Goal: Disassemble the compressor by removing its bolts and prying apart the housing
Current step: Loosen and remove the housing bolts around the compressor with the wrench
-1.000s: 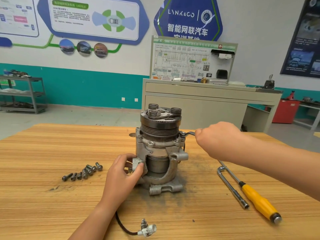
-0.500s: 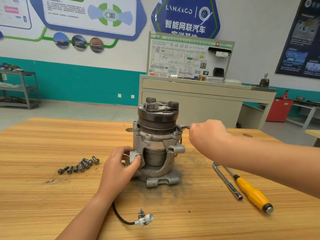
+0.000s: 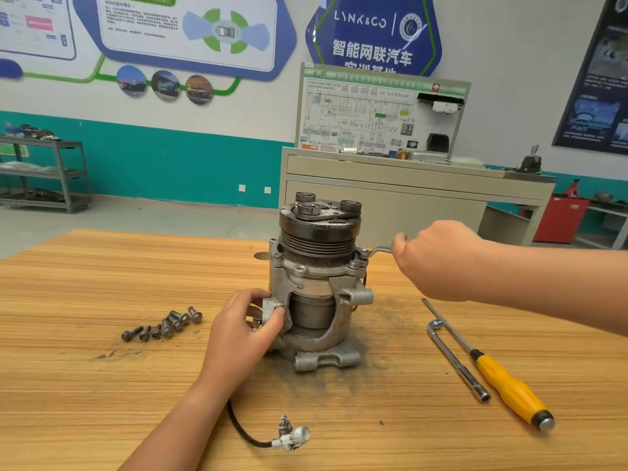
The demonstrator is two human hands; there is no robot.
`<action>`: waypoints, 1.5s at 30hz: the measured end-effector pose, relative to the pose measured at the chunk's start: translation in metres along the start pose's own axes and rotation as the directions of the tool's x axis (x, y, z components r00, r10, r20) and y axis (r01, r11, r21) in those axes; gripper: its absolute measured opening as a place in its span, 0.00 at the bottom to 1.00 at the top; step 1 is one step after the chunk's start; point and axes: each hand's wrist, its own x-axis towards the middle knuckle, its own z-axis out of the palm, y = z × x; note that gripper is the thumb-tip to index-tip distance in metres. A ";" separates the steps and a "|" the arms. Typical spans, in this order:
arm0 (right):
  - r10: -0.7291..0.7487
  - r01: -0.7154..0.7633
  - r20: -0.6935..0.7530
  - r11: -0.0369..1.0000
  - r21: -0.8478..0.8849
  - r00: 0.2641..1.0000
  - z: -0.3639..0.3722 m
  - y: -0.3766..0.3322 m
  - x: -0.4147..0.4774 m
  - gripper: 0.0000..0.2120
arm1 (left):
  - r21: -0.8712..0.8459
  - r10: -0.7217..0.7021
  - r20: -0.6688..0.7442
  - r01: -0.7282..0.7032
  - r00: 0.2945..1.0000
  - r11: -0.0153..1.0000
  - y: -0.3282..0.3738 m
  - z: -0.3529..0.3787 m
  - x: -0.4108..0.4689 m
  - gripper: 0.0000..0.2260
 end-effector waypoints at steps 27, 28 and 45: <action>0.590 -0.081 -0.145 0.340 0.937 0.795 0.065 -0.009 0.027 0.11 | 0.005 0.017 -0.017 -0.017 1.000 1.000 -0.003 0.001 0.000 0.12; 0.567 -0.097 -0.129 0.351 0.931 0.814 0.064 -0.009 0.020 0.11 | 0.006 0.014 -0.015 -0.014 1.000 1.000 -0.003 0.001 0.000 0.11; 0.305 -0.234 -0.066 0.837 0.494 0.950 0.012 -0.021 -0.005 0.09 | 0.033 0.015 -0.008 -0.015 1.000 0.999 -0.002 0.001 -0.001 0.10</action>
